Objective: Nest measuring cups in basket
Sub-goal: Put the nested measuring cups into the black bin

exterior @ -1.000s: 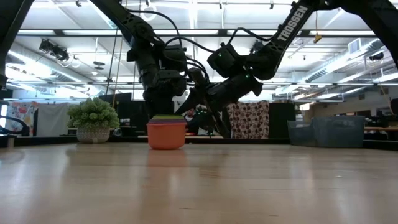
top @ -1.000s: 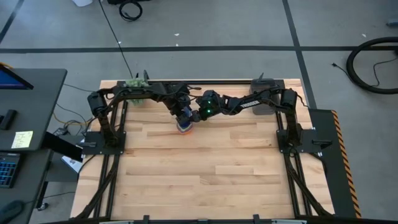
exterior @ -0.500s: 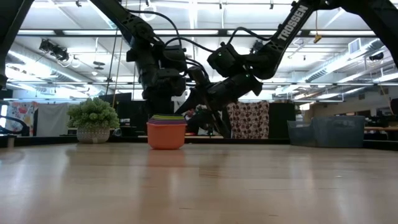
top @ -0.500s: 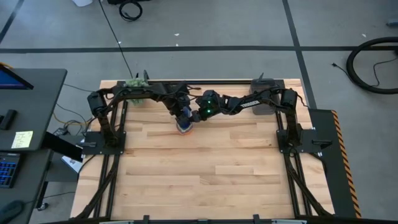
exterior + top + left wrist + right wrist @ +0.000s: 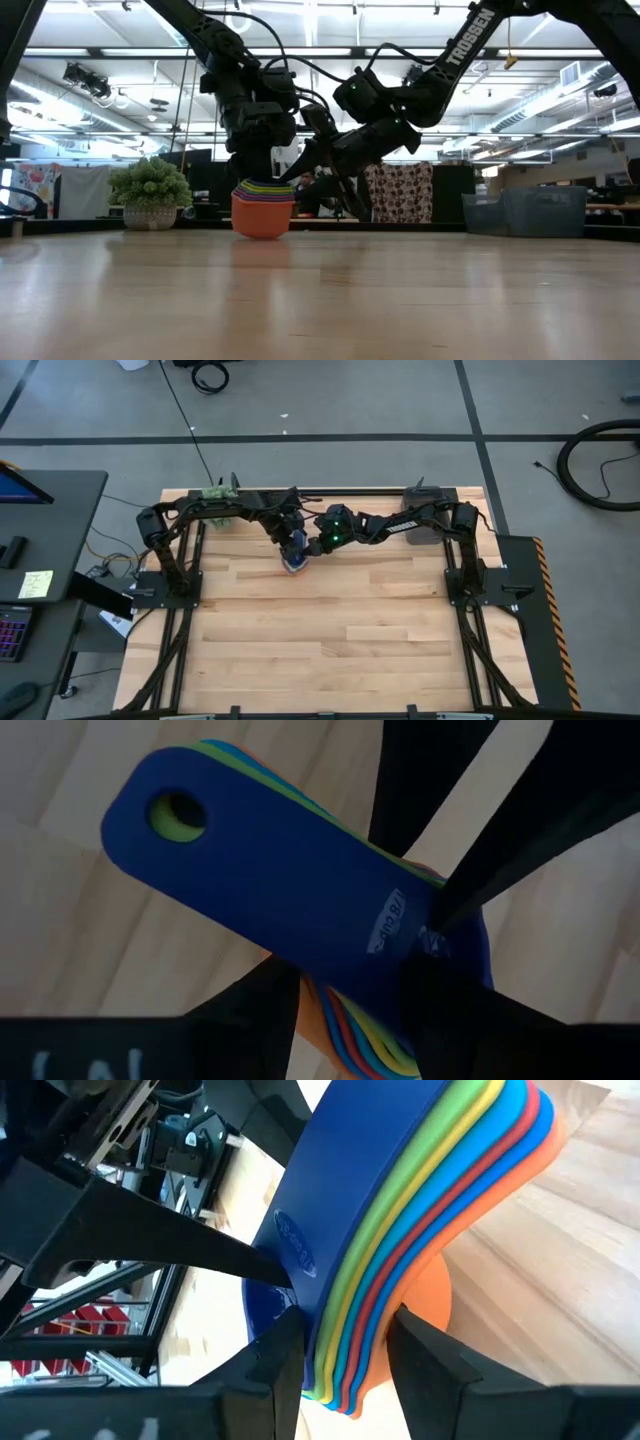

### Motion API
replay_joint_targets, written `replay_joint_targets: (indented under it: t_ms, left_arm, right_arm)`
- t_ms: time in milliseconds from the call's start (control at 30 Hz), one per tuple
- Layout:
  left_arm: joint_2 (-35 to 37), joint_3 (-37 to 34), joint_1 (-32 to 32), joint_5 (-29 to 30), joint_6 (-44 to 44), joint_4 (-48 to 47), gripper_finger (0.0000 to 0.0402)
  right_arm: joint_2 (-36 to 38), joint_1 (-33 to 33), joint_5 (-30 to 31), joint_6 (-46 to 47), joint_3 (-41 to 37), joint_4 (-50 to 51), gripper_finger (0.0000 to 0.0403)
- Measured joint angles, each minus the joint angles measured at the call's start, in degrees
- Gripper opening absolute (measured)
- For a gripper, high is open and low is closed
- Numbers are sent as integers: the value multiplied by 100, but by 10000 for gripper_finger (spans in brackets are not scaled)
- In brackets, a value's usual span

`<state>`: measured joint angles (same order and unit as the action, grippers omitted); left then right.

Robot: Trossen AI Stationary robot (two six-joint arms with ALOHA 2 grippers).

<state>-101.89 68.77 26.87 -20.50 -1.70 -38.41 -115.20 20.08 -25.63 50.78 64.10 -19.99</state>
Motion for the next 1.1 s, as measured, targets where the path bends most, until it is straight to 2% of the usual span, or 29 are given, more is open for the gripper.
replay_joint_targets:
  t_ms: [300, 400, 567, 1100]
  left_arm:
    - [-37, 7, -13, 19, 85, -107, 163]
    - [-37, 7, -13, 208, 50, -118, 163]
    - [-37, 7, -13, 291, 413, -55, 162]
    - [-42, 0, -24, 315, 323, 13, 163]
  right_arm:
    - [-11, 7, -67, 156, -4, -68, 147]
    - [-11, 16, -83, 161, -7, -73, 150]
    - [-11, 28, -85, 170, -9, -90, 151]
    - [-11, 31, -103, 164, -11, -89, 151]
